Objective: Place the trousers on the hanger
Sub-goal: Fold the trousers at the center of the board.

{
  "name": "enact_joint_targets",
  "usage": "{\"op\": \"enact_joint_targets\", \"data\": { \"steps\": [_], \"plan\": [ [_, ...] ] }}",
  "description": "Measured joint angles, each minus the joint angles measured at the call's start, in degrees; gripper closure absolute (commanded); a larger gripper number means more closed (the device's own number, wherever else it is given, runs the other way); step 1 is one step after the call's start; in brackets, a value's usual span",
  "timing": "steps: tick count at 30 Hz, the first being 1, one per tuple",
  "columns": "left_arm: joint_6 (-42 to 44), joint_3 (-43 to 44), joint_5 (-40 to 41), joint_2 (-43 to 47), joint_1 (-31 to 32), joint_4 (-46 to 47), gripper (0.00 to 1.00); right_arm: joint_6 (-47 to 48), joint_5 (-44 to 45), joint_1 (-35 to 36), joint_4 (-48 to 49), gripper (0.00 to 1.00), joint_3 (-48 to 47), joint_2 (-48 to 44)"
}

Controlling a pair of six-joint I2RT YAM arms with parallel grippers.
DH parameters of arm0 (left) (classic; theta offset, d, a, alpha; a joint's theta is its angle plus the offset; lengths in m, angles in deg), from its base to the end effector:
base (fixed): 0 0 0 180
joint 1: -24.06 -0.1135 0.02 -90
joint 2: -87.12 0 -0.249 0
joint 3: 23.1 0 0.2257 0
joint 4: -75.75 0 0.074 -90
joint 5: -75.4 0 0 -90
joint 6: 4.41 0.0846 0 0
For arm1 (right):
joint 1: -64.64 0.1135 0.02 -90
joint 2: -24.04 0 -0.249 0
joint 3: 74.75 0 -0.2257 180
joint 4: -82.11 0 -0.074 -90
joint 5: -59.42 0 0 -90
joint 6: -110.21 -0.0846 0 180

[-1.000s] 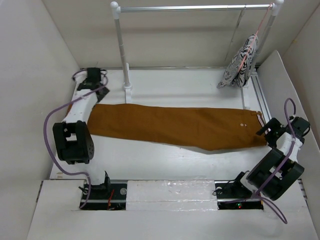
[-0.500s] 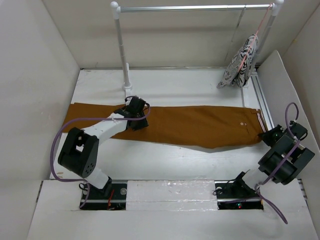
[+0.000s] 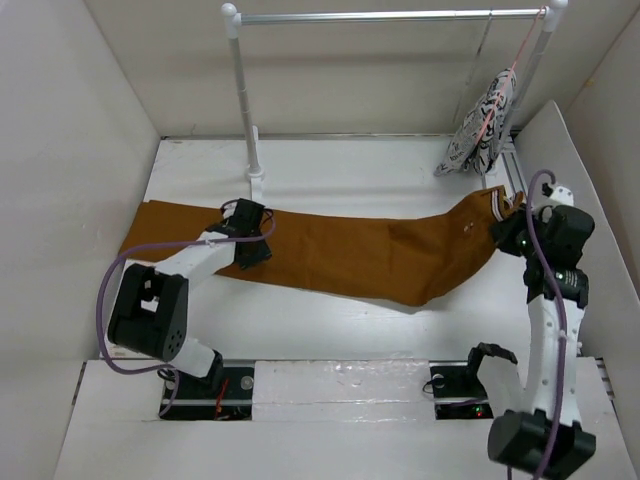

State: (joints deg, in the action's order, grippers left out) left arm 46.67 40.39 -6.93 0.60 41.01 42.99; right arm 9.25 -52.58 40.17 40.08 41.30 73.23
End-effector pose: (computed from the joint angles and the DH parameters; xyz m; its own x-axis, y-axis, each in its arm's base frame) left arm 0.2915 -0.0771 0.1432 -0.7519 -0.4217 -0.5068 -0.3280 0.9061 -0.2673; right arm 0.2052 -0.0586 0.2896 -0.3940 0.3730 -0.8400 0.1588 0.9278 0.3375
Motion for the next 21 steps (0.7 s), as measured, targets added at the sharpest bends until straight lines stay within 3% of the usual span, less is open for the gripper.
{"op": "enact_joint_targets", "data": {
  "steps": [3, 7, 13, 16, 21],
  "plan": [
    [0.9, 0.72, 0.0, 3.26, 5.79, -0.55, 0.71, -0.52, 4.15, 10.64, -5.81, 1.0, -2.14, -4.79],
    [1.29, 0.79, -2.32, 7.48, 12.26, 0.76, 0.72, -5.18, 11.34, 30.29, -9.75, 1.0, -4.26, -6.86],
    [1.2, 0.04, -6.51, 4.37, 12.92, 4.9, 0.79, -11.23, 26.4, 61.46, -13.6, 1.0, -19.56, 5.25],
    [1.22, -0.79, -8.35, 1.86, 12.83, 6.8, 0.82, -11.32, 30.97, 66.97, -14.1, 1.0, -31.32, 14.29],
    [0.94, -4.15, -11.78, 1.05, 13.35, 10.12, 0.83, -8.46, 32.44, 65.33, -13.09, 1.0, -41.81, 20.59]
  ]
}}
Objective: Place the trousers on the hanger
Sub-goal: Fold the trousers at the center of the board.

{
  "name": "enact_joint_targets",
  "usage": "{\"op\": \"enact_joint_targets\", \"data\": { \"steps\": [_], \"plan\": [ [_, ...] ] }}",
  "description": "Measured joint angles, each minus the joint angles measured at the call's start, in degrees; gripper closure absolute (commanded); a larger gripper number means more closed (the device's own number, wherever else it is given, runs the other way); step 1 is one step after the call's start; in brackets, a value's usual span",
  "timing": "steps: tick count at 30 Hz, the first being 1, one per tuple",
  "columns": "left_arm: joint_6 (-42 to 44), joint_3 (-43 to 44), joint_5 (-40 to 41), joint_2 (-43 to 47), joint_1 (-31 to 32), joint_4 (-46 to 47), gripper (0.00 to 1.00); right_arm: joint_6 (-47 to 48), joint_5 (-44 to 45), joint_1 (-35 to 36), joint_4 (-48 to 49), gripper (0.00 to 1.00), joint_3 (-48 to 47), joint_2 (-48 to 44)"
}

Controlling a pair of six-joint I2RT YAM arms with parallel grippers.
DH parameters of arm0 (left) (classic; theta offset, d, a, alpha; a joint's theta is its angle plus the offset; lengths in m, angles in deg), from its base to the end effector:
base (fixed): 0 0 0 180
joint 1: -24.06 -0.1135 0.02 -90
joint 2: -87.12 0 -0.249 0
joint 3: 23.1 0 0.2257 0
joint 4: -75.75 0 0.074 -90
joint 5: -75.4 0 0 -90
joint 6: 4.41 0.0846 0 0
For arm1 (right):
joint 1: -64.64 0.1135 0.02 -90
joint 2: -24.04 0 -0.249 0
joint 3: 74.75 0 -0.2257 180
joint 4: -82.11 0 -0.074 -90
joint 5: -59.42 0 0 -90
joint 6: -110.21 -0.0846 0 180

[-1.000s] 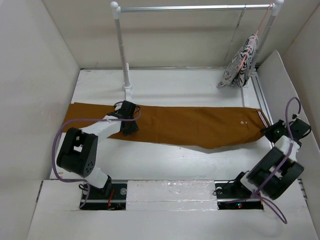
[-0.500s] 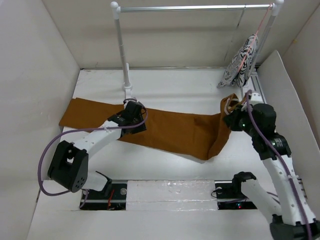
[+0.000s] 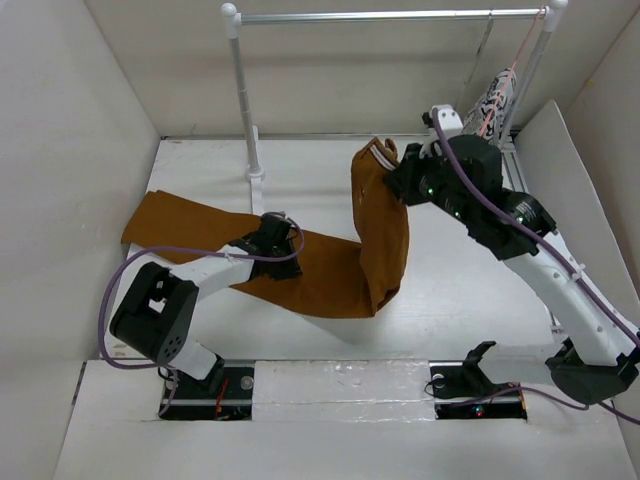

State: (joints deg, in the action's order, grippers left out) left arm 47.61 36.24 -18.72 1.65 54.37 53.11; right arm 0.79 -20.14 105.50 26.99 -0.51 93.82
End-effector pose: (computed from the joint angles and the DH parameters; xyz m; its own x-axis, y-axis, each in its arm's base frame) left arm 0.2623 -0.1604 0.1432 -0.8467 -0.2160 -0.4863 0.0294 0.8935 -0.4482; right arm 0.2105 0.1618 0.4282 -0.4047 0.0822 -0.9107 -0.4022 0.8784 0.2581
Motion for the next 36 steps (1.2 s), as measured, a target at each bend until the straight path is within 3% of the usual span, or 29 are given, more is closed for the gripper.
{"op": "enact_joint_targets", "data": {
  "steps": [8, 14, 17, 19, 23, 26, 29, 33, 36],
  "plan": [
    [-2.38, 1.49, -0.7, -4.83, 11.37, 3.06, 0.83, 3.8, -3.06, -9.4, -0.5, 1.0, -13.51, 3.87],
    [-5.86, 16.13, -2.62, -18.23, 19.02, 5.33, 0.84, 6.1, -8.66, -16.06, -1.64, 1.0, -19.41, 4.94],
    [-8.9, 31.58, -5.4, -30.14, 23.41, 3.65, 0.84, 6.84, -11.02, -20.06, -1.79, 1.0, -20.0, 4.98],
    [-10.43, 37.42, -6.14, -34.36, 24.57, 3.96, 0.83, 7.54, -12.0, -20.96, -1.84, 1.0, -20.13, 5.18],
    [-11.15, 32.15, -4.09, -29.79, 24.22, 2.58, 0.81, 9.29, -13.25, -16.35, -1.31, 1.0, -19.76, 6.08],
    [-10.86, 19.37, -0.04, -16.59, 17.62, -0.2, 0.8, 10.05, -14.47, -11.74, 0.48, 1.0, -18.1, 7.37],
    [-9.81, 10.73, 3.85, 0.72, 2.43, -3.85, 0.79, 10.36, -14.93, -8.0, 1.88, 1.0, -17.88, 10.45],
    [-7.39, 9.92, 6.95, 20.24, -20.7, -6.01, 0.78, 10.6, -15.26, -2.43, 4.37, 1.0, -21.11, 18.86],
    [-5.84, 15.56, 10.49, 27.04, -30.14, -10.62, 0.77, 10.6, -15.65, 2.91, 5.4, 1.0, -28.04, 28.74]
  ]
}}
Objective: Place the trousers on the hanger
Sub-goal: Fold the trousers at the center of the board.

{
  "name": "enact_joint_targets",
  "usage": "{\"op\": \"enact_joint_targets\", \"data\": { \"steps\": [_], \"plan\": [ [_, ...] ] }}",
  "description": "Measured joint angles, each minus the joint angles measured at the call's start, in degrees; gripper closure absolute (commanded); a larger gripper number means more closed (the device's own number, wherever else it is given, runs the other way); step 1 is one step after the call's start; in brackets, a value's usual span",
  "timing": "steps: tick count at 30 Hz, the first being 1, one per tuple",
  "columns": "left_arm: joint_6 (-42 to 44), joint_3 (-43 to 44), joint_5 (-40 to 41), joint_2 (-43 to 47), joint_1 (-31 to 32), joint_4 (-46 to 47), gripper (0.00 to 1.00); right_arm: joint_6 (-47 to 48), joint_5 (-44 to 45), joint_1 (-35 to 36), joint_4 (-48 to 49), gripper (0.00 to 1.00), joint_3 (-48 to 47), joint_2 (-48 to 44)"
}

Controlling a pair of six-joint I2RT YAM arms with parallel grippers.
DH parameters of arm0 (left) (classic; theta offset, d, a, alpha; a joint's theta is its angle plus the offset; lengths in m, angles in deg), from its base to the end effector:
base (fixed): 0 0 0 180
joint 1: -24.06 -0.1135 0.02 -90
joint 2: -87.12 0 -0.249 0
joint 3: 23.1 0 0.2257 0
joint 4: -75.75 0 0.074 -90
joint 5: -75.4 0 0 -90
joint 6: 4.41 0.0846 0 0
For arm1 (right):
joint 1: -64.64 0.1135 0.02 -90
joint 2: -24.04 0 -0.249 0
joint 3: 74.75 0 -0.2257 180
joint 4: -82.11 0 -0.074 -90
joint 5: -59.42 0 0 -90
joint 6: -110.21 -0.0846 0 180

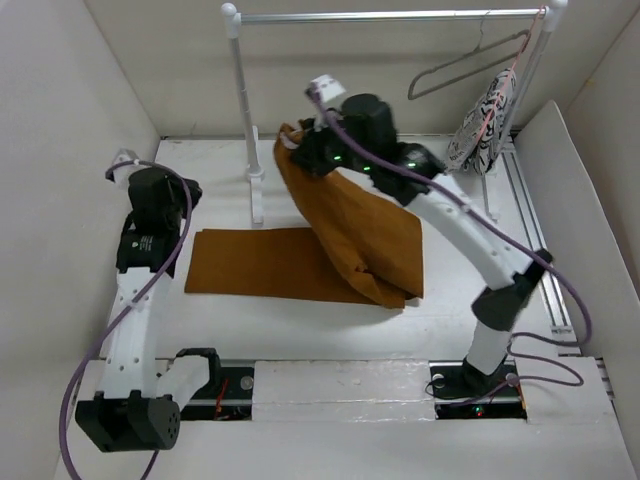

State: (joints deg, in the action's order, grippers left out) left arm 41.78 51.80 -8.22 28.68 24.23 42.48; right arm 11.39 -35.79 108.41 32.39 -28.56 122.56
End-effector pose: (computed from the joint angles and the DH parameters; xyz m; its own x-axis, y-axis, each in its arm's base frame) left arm 0.2575 0.0086 0.3439 -0.1371 -0.6876 -0.7131 -0.2748 0.7180 -0.6395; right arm 0.2795 0.2784 0.4507 -0.2932 -0.0694 -0.9535 -0.7159 0.6770 0.1709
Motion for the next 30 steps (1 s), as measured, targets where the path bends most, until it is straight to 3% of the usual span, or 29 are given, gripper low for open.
{"op": "enact_joint_targets", "data": {
  "steps": [2, 3, 4, 5, 6, 8, 9, 12, 14, 16, 17, 18, 21, 24, 27, 30],
  "plan": [
    [0.96, 4.55, 2.32, 1.14, -0.61, -2.08, 0.77, -0.04, -0.24, 4.11, 1.14, 1.0, -5.09, 7.15],
    [1.4, 6.99, 4.17, 1.11, -0.59, -3.5, 0.76, -0.02, -0.55, 5.99, 1.75, 0.92, -7.61, 10.6],
    [1.79, 9.33, 6.1, 0.66, -0.5, -4.28, 0.76, -0.04, -1.14, 8.35, 3.41, 0.92, -10.01, 14.84],
    [2.4, 11.96, 8.41, -0.11, -0.37, -6.71, 0.75, -0.66, -1.97, 10.27, 4.2, 0.8, -11.74, 18.29],
    [3.02, 14.67, 10.56, -1.07, -0.33, -8.61, 0.75, -1.77, -3.39, 11.87, 5.44, 0.54, -13.88, 22.01],
    [4.22, 21.18, 14.45, -3.39, -0.28, -11.15, 0.75, -4.7, -7.41, 14.56, 9.64, 0.3, -17.84, 29.99],
    [4.76, 24.22, 15.91, -4.24, -0.28, -11.87, 0.75, -5.95, -9.75, 15.61, 11.32, 0.23, -20.83, 34.34],
    [6.19, 30.38, 18.43, -5.11, -0.28, -12.24, 0.73, -7.65, -15.8, 17.7, 11.5, 0.19, -26.32, 43.91],
    [6.75, 30.62, 18.23, -4.35, -0.28, -11.21, 0.71, -6.62, -17.29, 17.79, 9.42, 0.24, -23.74, 44.5],
    [7.19, 26.43, 16.33, -2.93, -0.28, -9.49, 0.7, -5.18, -18.03, 16.68, 12.0, 0.5, -10.73, 37.86],
    [7.3, 22.67, 14.36, -1.97, -0.28, -8.13, 0.69, -4.83, -18.34, 15.61, 12.22, 0.68, -3.02, 32.89],
    [7.37, 18.05, 12.0, -0.94, -0.28, -6.64, 0.69, -4.35, -18.67, 14.03, 13.07, 0.97, 4.44, 27.63],
    [7.32, 3.74, 3.41, -0.94, -0.28, -2.38, 0.69, -2.58, -18.36, 7.54, 12.96, 1.0, 20.35, 12.28],
    [6.6, -7.45, -3.91, -8.66, -0.24, -0.68, 0.74, -0.35, -16.2, -0.2, 15.39, 1.0, 31.19, -1.03],
    [5.6, -14.14, -5.27, -16.17, -1.16, 0.02, 0.76, 1.25, -12.76, -2.19, 17.75, 1.0, 42.58, -9.49],
    [4.48, -17.64, -5.01, -16.15, -4.5, 0.07, 0.77, 2.25, -11.17, -2.64, 17.97, 1.0, 54.77, -12.83]
  ]
}}
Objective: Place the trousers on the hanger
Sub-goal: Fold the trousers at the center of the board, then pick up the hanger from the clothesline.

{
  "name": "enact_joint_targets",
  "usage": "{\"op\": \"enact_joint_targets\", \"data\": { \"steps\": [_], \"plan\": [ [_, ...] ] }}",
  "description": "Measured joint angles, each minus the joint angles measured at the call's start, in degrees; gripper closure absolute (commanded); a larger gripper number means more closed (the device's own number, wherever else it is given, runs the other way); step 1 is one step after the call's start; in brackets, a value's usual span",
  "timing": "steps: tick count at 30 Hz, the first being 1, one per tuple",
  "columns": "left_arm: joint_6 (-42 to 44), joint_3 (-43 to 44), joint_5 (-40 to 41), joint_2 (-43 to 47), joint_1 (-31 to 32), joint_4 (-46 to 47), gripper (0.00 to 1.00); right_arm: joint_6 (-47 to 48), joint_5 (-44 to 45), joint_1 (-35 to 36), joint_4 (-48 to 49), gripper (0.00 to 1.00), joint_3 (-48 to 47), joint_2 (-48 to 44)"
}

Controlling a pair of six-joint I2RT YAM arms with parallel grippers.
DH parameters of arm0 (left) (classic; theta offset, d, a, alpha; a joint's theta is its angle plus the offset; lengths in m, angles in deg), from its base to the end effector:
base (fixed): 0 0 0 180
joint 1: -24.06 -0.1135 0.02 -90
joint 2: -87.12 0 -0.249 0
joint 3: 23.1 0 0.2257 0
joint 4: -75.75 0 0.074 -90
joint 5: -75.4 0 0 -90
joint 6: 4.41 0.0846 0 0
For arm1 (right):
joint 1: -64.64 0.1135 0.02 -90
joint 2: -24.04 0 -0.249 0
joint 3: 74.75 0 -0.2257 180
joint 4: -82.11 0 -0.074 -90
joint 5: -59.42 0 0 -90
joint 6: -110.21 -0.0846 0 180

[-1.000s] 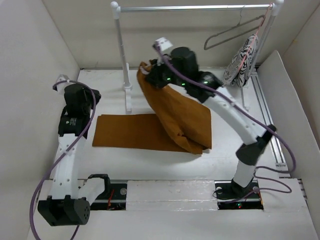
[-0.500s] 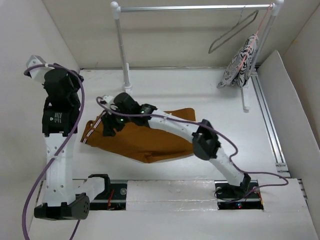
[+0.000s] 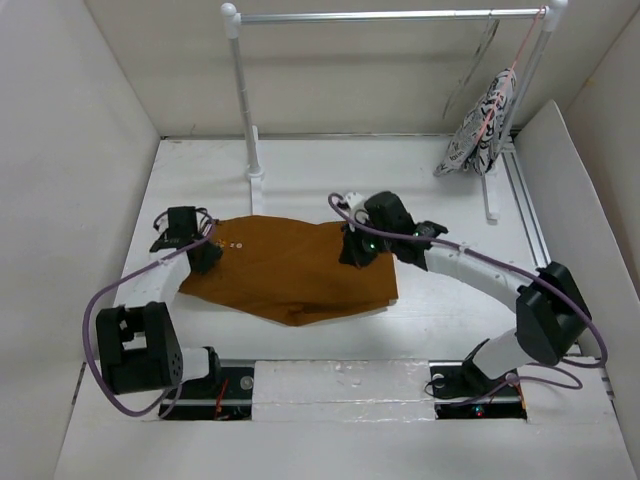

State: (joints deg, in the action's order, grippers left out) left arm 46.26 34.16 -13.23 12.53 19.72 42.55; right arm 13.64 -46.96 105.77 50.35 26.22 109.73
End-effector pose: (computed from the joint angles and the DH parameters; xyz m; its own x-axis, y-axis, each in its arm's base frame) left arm 0.2692 0.0225 0.1639 -0.5379 -0.6762 -0.5034 -0.5581 0.7332 -0.3886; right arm 0.2457 0.2462 0.2392 -0.5562 -0.3400 -0.7583 -0.7387 0.6203 0.2637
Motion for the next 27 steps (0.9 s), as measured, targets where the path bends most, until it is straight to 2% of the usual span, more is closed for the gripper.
{"op": "enact_joint_targets", "data": {
  "steps": [5, 8, 10, 13, 16, 17, 18, 20, 21, 22, 23, 24, 27],
  "plan": [
    [-0.79, -1.55, -1.46, 1.03, -9.6, 3.19, 0.78, 0.13, 1.01, -6.56, -0.94, 1.0, 16.72, -0.28],
    [-1.86, -1.9, -6.67, -3.34, -16.13, 4.61, 0.81, 0.09, 1.64, -8.52, -0.72, 1.0, 20.92, -0.63],
    [-2.47, -1.97, -9.2, -4.7, -17.75, 4.98, 0.82, 0.15, 1.73, -8.44, 0.0, 1.0, 21.14, -0.98],
    [-2.56, -1.05, -7.43, -1.97, -13.42, 3.58, 0.81, 0.57, 1.88, -8.15, -2.34, 0.97, 19.67, -1.25],
    [-2.08, 4.13, -3.98, 1.9, -2.21, 1.97, 0.8, 1.84, 3.08, -6.93, -8.81, 0.69, 13.42, -1.55],
    [-1.75, 7.52, -2.73, 2.47, 1.97, 1.55, 0.8, 2.36, 3.34, -6.47, -11.3, 0.54, 10.08, -1.88],
    [-1.36, 10.23, -2.1, 2.49, 4.81, 1.92, 0.8, 2.71, 3.43, -6.36, -12.59, 0.47, 7.61, -2.25],
    [-0.5, 15.65, -0.44, 2.25, 10.14, 2.8, 0.81, 4.17, 3.39, -6.34, -15.8, 0.47, -1.38, -3.82],
    [0.07, 18.05, 0.72, 1.86, 12.17, 2.91, 0.85, 4.85, 3.17, -6.73, -18.1, 0.55, -6.45, -4.11],
    [0.61, 20.26, 1.46, 1.16, 14.38, 3.08, 0.93, 5.68, 2.91, -7.61, -18.99, 0.69, -11.47, -4.35],
    [1.16, 21.92, 1.9, 0.46, 16.72, 3.61, 0.98, 6.49, 2.6, -8.74, -19.93, 0.94, -17.07, -4.42],
    [1.88, 22.88, 1.81, -0.22, 18.71, 4.46, 1.0, 7.28, 2.36, -10.1, -20.85, 1.0, -22.16, -4.33],
    [3.91, 24.28, -0.11, -2.95, 24.57, 6.4, 1.0, 8.61, 2.19, -16.92, -21.88, 1.0, -38.77, -3.52]
  ]
}}
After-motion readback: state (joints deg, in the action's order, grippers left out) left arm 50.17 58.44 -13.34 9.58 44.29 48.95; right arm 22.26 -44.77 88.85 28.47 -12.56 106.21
